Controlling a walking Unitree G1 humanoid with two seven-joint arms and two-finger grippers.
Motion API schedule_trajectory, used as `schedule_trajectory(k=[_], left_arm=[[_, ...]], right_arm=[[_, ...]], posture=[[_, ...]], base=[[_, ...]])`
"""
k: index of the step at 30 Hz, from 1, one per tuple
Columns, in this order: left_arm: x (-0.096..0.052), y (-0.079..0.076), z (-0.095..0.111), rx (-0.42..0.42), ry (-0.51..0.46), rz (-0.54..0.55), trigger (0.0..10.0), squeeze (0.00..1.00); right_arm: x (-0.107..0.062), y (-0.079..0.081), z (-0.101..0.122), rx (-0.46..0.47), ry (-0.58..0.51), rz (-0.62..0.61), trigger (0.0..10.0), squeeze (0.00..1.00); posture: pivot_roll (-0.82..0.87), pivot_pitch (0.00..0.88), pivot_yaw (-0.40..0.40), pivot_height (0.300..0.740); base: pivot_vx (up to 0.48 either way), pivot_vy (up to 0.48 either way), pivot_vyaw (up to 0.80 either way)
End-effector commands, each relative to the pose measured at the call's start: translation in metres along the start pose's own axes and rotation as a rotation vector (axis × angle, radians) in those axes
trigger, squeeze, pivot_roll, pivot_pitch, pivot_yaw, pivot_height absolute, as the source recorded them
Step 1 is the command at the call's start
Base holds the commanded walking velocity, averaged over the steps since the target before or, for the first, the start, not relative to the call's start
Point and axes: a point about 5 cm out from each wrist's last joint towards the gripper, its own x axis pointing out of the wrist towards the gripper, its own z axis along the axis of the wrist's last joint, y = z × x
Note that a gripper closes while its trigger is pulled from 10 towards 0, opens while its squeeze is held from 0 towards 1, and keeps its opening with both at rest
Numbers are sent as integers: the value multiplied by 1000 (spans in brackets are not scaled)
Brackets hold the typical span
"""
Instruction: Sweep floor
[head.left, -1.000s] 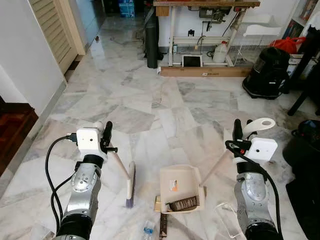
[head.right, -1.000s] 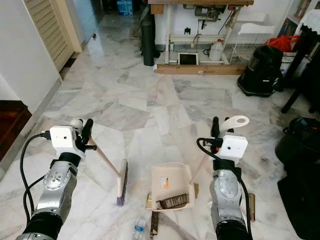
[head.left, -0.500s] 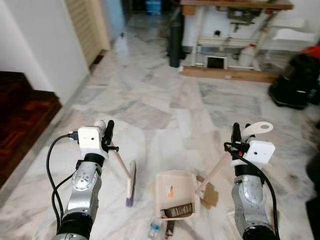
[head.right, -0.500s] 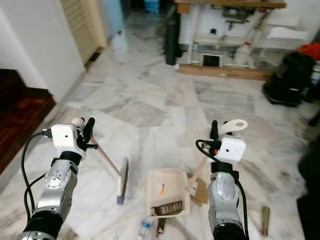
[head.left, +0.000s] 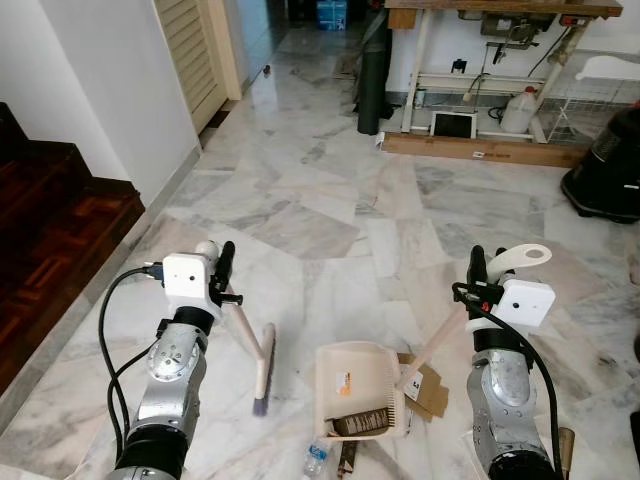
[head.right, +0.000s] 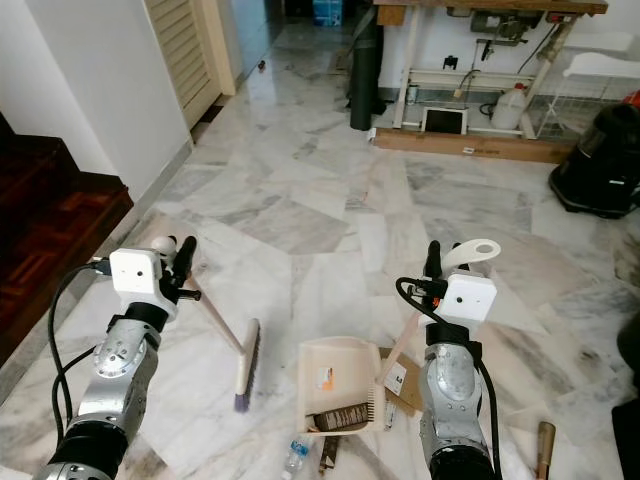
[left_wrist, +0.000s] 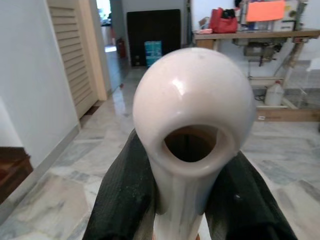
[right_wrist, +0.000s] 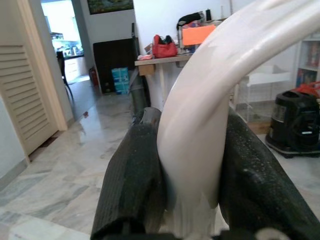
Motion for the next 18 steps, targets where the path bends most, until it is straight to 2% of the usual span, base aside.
schedule_trajectory(k=[1, 18], left_arm=[[2, 3, 8, 34, -44, -4, 10000, 0], [2, 1, 8, 27, -49, 1, 10000, 0]], right_arm=[[7, 1, 10, 18, -47, -6, 10000, 0], [9, -1, 9, 30, -31, -7, 10000, 0]], posture=[[-23, 0, 20, 740], [-21, 0, 9, 740]], base=[[0, 0, 0], [0, 0, 0]])
